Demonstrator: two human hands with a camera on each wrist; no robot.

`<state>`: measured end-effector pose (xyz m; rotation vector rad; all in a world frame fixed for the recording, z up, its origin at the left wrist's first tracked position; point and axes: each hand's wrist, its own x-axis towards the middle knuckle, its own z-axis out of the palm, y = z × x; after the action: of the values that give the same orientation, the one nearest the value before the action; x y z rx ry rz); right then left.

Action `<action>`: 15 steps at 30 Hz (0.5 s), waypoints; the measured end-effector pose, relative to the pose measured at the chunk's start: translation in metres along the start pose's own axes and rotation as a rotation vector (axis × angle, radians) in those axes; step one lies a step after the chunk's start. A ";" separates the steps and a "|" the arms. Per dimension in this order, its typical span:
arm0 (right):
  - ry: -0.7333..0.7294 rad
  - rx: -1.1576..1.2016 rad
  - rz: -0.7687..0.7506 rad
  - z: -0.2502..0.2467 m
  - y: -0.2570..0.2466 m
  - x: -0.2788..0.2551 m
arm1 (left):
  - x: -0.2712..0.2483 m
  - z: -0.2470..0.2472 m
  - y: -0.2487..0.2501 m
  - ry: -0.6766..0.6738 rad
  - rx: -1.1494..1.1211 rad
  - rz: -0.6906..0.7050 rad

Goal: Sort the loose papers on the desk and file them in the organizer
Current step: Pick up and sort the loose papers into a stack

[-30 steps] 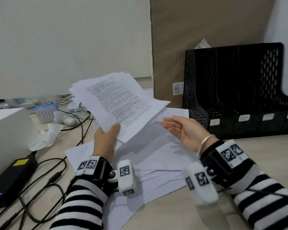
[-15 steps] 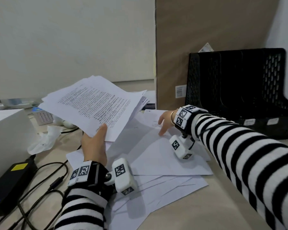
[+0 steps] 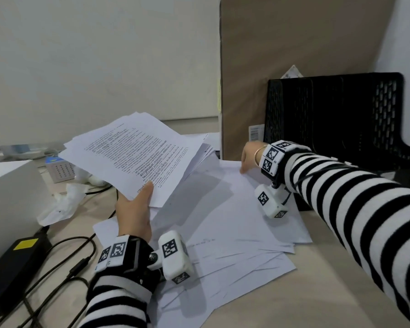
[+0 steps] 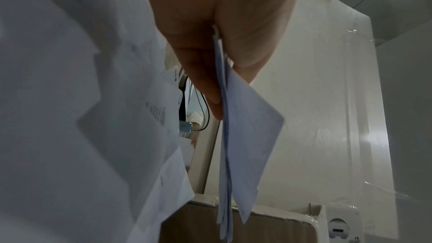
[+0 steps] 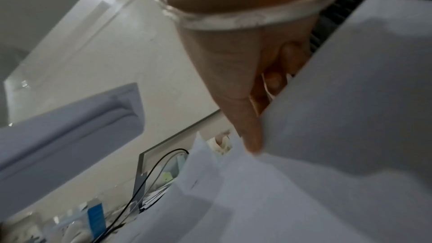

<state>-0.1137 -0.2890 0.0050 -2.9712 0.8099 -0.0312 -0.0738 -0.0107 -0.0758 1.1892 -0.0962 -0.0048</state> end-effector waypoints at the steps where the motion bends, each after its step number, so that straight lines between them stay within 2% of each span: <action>1: 0.068 -0.021 -0.013 -0.010 0.002 -0.003 | -0.001 0.000 0.000 -0.001 0.006 0.004; 4: 0.203 -0.109 0.006 -0.036 0.006 -0.012 | -0.004 0.002 -0.001 -0.022 0.019 0.020; 7: 0.283 -0.091 0.074 -0.051 0.012 -0.015 | -0.009 0.003 0.000 -0.070 0.042 0.036; 15: 0.444 0.288 0.235 -0.065 0.035 -0.025 | -0.021 0.009 0.006 -0.150 0.132 -0.015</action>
<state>-0.1556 -0.3102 0.0678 -2.6065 1.0846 -0.7486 -0.0956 -0.0152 -0.0687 1.3211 -0.2222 -0.1022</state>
